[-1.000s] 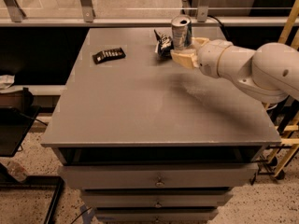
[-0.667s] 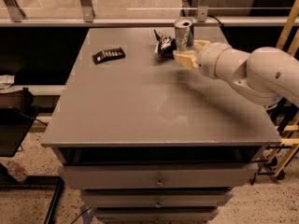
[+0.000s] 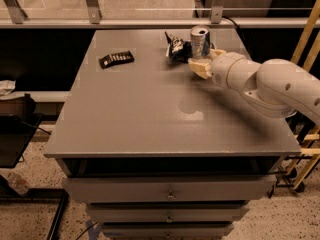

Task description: Move redbull can near blue chip bag

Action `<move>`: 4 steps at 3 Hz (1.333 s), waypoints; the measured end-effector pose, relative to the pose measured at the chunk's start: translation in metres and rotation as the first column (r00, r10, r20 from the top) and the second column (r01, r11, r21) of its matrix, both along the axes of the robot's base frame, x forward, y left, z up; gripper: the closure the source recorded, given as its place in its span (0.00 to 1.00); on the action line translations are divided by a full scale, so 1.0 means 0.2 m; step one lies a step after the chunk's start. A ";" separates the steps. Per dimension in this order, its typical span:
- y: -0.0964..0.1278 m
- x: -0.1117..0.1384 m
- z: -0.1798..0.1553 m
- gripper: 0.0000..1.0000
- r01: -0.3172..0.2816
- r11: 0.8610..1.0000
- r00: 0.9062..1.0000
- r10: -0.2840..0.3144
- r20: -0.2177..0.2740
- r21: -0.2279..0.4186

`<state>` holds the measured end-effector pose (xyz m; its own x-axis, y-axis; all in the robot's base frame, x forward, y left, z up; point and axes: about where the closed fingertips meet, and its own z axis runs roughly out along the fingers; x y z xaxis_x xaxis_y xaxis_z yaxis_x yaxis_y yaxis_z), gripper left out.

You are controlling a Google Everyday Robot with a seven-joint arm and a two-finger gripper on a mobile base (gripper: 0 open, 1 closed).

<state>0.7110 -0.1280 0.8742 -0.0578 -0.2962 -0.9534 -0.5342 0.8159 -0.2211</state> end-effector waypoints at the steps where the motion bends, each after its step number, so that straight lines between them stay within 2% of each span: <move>1: -0.03 0.02 -0.03 1.00 0.024 1.000 1.000 -0.024 0.004 0.011; 3: -0.07 0.03 -0.13 1.00 0.050 0.997 0.999 -0.049 -0.019 0.062; 4: -0.06 0.03 -0.13 0.83 0.047 0.997 0.999 -0.046 -0.018 0.062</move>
Offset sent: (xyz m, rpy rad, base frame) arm 0.0076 -0.0214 -0.0277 0.0601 0.0076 -0.0658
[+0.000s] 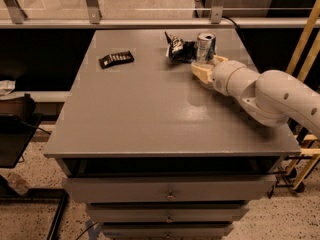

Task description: Move redbull can near blue chip bag

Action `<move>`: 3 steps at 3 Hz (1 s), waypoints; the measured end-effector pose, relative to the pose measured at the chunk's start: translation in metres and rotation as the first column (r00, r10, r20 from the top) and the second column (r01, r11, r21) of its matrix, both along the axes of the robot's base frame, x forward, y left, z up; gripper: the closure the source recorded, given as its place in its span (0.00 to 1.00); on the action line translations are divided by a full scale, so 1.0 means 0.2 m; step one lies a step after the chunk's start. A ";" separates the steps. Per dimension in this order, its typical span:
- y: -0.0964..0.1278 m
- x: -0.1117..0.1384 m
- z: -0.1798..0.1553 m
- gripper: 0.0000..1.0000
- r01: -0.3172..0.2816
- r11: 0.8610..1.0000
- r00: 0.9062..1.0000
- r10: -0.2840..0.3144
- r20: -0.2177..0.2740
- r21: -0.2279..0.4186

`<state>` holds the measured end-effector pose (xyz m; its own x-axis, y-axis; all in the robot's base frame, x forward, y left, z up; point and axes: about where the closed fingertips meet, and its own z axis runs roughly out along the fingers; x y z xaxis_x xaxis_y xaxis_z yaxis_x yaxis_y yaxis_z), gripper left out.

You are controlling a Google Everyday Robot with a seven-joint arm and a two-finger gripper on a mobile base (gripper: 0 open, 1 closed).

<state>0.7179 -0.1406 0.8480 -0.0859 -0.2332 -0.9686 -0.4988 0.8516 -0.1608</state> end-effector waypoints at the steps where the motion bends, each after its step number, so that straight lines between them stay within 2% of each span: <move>1: 0.01 0.00 0.00 0.58 -0.004 1.000 1.000 0.004 0.000 0.000; 3: 0.03 0.00 0.00 0.12 -0.010 1.000 1.000 0.010 0.000 0.001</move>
Offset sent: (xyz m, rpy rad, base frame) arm 0.0002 0.0021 0.0002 0.0003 -0.0002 0.0030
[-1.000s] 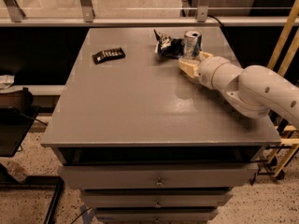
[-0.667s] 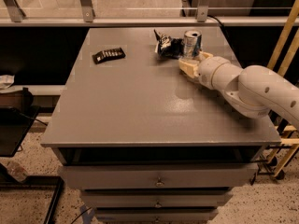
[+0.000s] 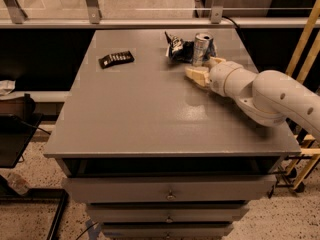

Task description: Move redbull can near blue chip bag

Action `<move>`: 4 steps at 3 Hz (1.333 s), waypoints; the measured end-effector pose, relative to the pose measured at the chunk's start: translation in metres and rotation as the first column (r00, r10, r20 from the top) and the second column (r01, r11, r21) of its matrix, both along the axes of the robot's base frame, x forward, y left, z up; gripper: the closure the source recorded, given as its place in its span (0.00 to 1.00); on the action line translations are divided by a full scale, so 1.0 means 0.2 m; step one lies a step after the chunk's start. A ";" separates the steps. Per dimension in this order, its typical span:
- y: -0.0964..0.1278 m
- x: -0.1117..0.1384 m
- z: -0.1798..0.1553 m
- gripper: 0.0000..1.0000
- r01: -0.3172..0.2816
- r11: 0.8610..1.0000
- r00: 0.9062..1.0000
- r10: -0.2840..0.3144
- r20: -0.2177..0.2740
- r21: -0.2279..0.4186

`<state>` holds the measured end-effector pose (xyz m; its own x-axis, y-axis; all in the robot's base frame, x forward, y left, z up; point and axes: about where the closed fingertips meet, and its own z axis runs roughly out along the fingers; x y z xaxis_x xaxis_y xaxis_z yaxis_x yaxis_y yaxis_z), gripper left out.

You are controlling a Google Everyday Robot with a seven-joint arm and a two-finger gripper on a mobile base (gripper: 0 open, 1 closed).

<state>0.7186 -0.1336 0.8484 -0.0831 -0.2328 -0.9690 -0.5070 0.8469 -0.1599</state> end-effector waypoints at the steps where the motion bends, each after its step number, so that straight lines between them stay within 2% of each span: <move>1: 0.00 0.00 0.02 0.00 0.006 1.000 1.000 -0.006 0.013 -0.001; 2: -0.05 -0.02 0.12 0.00 0.029 1.000 0.997 -0.030 0.066 0.006; 3: -0.19 -0.10 0.23 0.00 0.084 0.996 0.991 -0.084 0.109 0.004; 4: -0.33 -0.21 0.28 0.00 0.136 0.991 0.983 -0.136 0.126 0.005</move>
Offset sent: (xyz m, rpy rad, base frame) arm -0.0114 -0.0332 0.0545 0.0144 -0.1505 -0.0747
